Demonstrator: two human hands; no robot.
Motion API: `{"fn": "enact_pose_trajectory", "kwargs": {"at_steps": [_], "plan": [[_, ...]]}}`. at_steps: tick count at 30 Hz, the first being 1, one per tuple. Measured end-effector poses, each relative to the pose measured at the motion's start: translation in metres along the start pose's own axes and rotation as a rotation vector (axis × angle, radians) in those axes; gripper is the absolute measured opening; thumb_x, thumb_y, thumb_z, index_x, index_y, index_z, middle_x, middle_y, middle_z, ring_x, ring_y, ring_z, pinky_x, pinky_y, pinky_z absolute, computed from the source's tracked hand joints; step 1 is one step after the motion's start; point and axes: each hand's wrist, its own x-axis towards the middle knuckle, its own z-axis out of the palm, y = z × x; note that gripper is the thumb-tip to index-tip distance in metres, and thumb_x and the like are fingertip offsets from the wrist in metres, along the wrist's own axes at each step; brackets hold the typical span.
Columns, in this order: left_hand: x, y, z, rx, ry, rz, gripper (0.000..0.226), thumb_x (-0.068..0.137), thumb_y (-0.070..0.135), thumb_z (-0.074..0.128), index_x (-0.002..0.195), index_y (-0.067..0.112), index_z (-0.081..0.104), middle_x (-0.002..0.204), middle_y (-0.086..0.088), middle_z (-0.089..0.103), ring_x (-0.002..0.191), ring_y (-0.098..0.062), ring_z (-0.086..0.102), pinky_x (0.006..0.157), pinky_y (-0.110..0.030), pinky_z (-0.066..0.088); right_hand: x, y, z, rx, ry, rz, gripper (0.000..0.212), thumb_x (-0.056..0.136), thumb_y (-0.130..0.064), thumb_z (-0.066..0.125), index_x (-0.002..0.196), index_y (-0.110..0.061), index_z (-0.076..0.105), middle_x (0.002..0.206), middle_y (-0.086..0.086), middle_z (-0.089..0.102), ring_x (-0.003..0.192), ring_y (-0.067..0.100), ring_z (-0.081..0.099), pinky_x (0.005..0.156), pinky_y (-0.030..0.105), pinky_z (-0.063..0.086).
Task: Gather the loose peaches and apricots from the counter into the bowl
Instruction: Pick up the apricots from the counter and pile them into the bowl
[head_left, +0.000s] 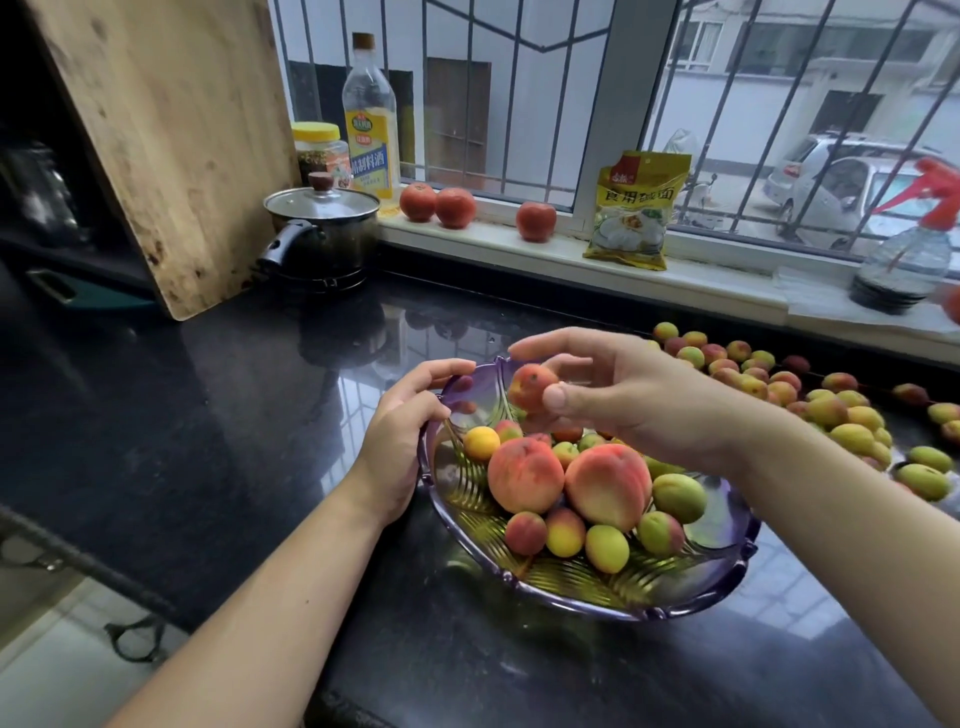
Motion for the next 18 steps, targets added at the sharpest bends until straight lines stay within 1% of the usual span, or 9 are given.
{"fn": "enact_pose_trajectory", "kwargs": {"at_steps": [2, 4, 6, 7, 8, 10, 12, 14, 18], "plan": [[0.000, 0.000, 0.000, 0.011, -0.001, 0.006, 0.050, 0.072, 0.011, 0.048, 0.116, 0.008, 0.072, 0.122, -0.018, 0.070, 0.117, -0.028, 0.065, 0.088, -0.030, 0.058, 0.002, 0.004, 0.008, -0.093, -0.028, -0.024, 0.037, 0.095, -0.009, 0.068, 0.130, -0.021, 0.065, 0.117, 0.013, 0.071, 0.110, 0.028, 0.071, 0.098, 0.045, 0.056], [0.000, 0.000, -0.001, 0.029, -0.003, 0.012, 0.051, 0.073, 0.012, 0.048, 0.119, 0.007, 0.071, 0.124, -0.018, 0.069, 0.122, -0.029, 0.064, 0.092, -0.032, 0.058, 0.005, 0.005, 0.013, -0.234, -0.029, -0.047, 0.035, 0.094, -0.010, 0.070, 0.124, -0.027, 0.070, 0.117, 0.000, 0.072, 0.108, 0.020, 0.071, 0.097, 0.043, 0.057], [0.001, -0.001, -0.002, 0.038, -0.004, 0.008, 0.051, 0.074, 0.012, 0.048, 0.120, 0.007, 0.071, 0.124, -0.018, 0.070, 0.124, -0.030, 0.063, 0.094, -0.033, 0.057, 0.009, 0.003, 0.019, -0.403, -0.023, -0.044, 0.036, 0.092, -0.014, 0.074, 0.122, -0.034, 0.071, 0.118, -0.013, 0.069, 0.105, 0.010, 0.069, 0.095, 0.035, 0.057], [0.001, -0.001, -0.002, 0.036, -0.005, 0.004, 0.052, 0.074, 0.011, 0.048, 0.119, 0.007, 0.071, 0.124, -0.017, 0.070, 0.124, -0.031, 0.063, 0.095, -0.034, 0.057, 0.012, 0.002, 0.023, -0.517, -0.017, -0.051, 0.037, 0.091, -0.017, 0.075, 0.123, -0.035, 0.071, 0.117, -0.016, 0.068, 0.102, 0.007, 0.068, 0.092, 0.030, 0.056], [0.001, -0.001, -0.002, 0.033, -0.004, 0.000, 0.051, 0.073, 0.011, 0.048, 0.119, 0.008, 0.071, 0.124, -0.017, 0.070, 0.124, -0.032, 0.063, 0.095, -0.036, 0.057, 0.016, 0.001, 0.028, -0.641, 0.004, -0.071, 0.037, 0.090, -0.021, 0.075, 0.124, -0.035, 0.069, 0.116, -0.017, 0.066, 0.098, 0.005, 0.066, 0.089, 0.026, 0.054], [0.001, 0.000, -0.002, 0.036, -0.006, -0.002, 0.051, 0.073, 0.010, 0.048, 0.118, 0.008, 0.072, 0.122, -0.017, 0.071, 0.121, -0.033, 0.064, 0.097, -0.040, 0.055, 0.023, 0.003, 0.042, -0.852, 0.082, -0.115, 0.038, 0.088, -0.030, 0.076, 0.124, -0.034, 0.065, 0.114, -0.015, 0.065, 0.093, 0.003, 0.062, 0.086, 0.025, 0.052], [0.000, 0.001, -0.002, 0.041, -0.008, -0.010, 0.050, 0.074, 0.012, 0.048, 0.118, 0.009, 0.071, 0.119, -0.014, 0.072, 0.117, -0.032, 0.067, 0.094, -0.040, 0.057, 0.027, 0.004, 0.055, -1.018, 0.123, -0.135, 0.036, 0.089, -0.039, 0.074, 0.121, -0.032, 0.061, 0.110, -0.012, 0.065, 0.096, 0.008, 0.060, 0.086, 0.030, 0.052], [-0.001, 0.001, -0.002, 0.045, 0.000, -0.026, 0.051, 0.074, 0.013, 0.049, 0.120, 0.010, 0.071, 0.120, -0.013, 0.072, 0.118, -0.030, 0.066, 0.092, -0.039, 0.058, 0.030, 0.005, 0.064, -1.219, 0.098, -0.180, 0.030, 0.091, -0.045, 0.068, 0.115, -0.028, 0.062, 0.106, -0.009, 0.063, 0.099, 0.015, 0.058, 0.087, 0.035, 0.051], [0.000, 0.002, -0.002, 0.046, 0.002, -0.037, 0.053, 0.073, 0.013, 0.049, 0.122, 0.011, 0.071, 0.124, -0.013, 0.070, 0.123, -0.027, 0.064, 0.093, -0.034, 0.059, 0.035, 0.014, 0.073, -1.322, 0.086, -0.270, 0.030, 0.095, -0.047, 0.062, 0.116, -0.026, 0.065, 0.110, -0.005, 0.061, 0.101, 0.016, 0.052, 0.090, 0.036, 0.050]]}}
